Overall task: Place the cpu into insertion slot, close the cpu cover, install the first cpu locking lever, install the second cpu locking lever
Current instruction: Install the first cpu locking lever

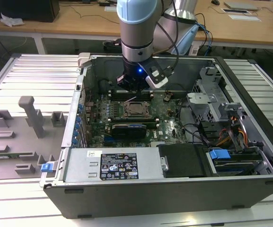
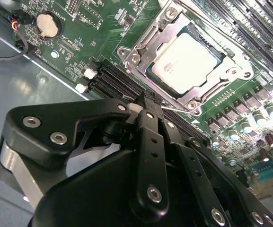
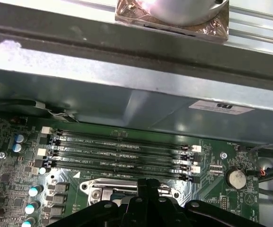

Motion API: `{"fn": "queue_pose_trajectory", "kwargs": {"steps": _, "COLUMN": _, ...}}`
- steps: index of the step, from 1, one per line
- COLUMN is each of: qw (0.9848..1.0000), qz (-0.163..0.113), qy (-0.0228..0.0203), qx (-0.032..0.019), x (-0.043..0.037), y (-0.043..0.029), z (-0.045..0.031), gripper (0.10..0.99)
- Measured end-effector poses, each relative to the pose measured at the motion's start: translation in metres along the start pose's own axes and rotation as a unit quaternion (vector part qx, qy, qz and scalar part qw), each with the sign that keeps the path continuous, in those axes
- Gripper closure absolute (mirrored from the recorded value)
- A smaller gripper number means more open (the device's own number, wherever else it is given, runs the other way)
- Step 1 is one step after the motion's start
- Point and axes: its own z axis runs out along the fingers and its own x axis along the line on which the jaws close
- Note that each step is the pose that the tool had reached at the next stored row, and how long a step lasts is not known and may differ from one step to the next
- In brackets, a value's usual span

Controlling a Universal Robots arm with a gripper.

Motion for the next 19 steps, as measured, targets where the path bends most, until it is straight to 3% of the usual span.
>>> {"fn": "queue_pose_trajectory", "kwargs": {"steps": 8, "qw": 1.0, "qz": 0.001, "qy": -0.001, "qx": 0.0023, "x": -0.0005, "y": 0.0071, "z": 0.0042, "gripper": 0.98}}
{"fn": "queue_pose_trajectory", "kwargs": {"steps": 14, "qw": 0.9999, "qz": 0.002, "qy": -0.0106, "qx": 0.005, "x": 0.0, "y": 0.0065, "z": 0.0077, "gripper": 0.98}}
{"fn": "queue_pose_trajectory", "kwargs": {"steps": 19, "qw": 0.9999, "qz": 0.003, "qy": -0.013, "qx": 0.0051, "x": 0.0003, "y": 0.0064, "z": 0.0089, "gripper": 0.98}}
